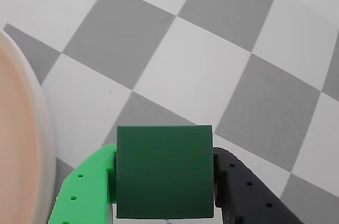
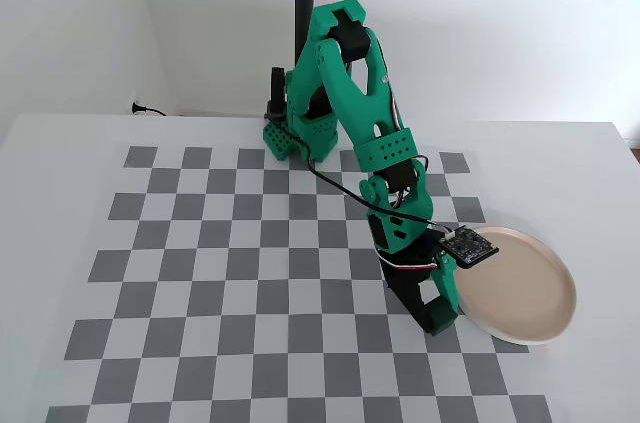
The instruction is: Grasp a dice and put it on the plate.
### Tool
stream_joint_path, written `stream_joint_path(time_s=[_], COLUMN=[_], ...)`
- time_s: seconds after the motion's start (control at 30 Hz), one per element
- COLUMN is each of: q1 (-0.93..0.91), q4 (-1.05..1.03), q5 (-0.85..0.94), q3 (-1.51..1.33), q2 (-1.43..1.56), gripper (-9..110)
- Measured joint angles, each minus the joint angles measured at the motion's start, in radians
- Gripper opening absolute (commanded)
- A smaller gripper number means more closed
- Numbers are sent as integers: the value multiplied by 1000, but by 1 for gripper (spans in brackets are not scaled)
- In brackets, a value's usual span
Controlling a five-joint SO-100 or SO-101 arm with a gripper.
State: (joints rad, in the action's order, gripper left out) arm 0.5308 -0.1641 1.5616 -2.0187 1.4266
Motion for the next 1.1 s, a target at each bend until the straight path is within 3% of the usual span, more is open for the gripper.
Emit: stream_joint_path(time_s=[0.6,1.0,1.1], q1=[242,354,377], q4=[-153,-244,-244], q5=[-11,-49,-63], q3=[172,399,425], q2=[8,-193,-242], gripper=[-4,-4,1])
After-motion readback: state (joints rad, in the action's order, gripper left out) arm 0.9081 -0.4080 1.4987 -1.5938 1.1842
